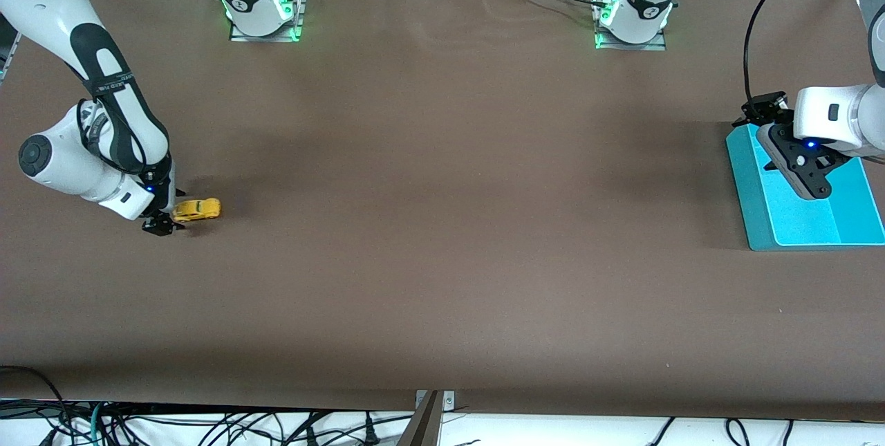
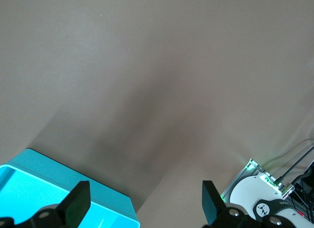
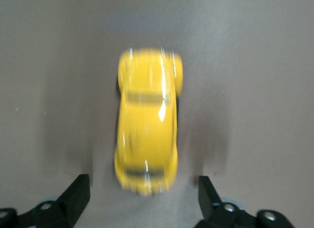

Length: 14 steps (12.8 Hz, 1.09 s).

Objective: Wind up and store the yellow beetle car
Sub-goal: 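Release the car with the right gripper while the left gripper reaches toward it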

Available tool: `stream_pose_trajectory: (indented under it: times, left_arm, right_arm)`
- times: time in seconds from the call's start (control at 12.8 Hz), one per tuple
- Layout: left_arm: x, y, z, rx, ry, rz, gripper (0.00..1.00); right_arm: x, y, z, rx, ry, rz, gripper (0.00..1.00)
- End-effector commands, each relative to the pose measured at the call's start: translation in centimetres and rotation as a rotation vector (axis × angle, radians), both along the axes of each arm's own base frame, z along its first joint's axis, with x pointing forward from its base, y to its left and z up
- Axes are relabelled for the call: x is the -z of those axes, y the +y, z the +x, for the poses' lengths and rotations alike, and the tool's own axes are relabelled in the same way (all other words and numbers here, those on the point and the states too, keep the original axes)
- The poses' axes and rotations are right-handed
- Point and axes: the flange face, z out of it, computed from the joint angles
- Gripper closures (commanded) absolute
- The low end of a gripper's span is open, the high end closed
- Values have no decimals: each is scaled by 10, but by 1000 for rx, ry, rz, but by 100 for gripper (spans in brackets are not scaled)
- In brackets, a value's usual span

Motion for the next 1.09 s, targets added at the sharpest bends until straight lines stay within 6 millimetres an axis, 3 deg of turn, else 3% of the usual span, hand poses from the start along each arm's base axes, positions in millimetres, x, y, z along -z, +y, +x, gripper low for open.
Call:
stream_pose_trajectory:
  times: [0.0,0.23,0.47,0.7,1.01]
  left_arm:
    - [1,2,0,20,-6,3,0]
    - [2,4,0,22,-4,1,0]
    - [8,6,3,48,-2,-9,0]
    - [19,2,5,51,-4,-6,0]
    - [68,0,-5,117,32,-18,0]
  right_arm:
    - [-12,7,11,-16,-26,17,1]
    - [-20,11,14,-18,-39,20,0]
    - [-43,24,20,7,-40,33,0]
    - [-92,39,26,112,-50,47,0]
    - [-171,57,20,256,-56,58,0]
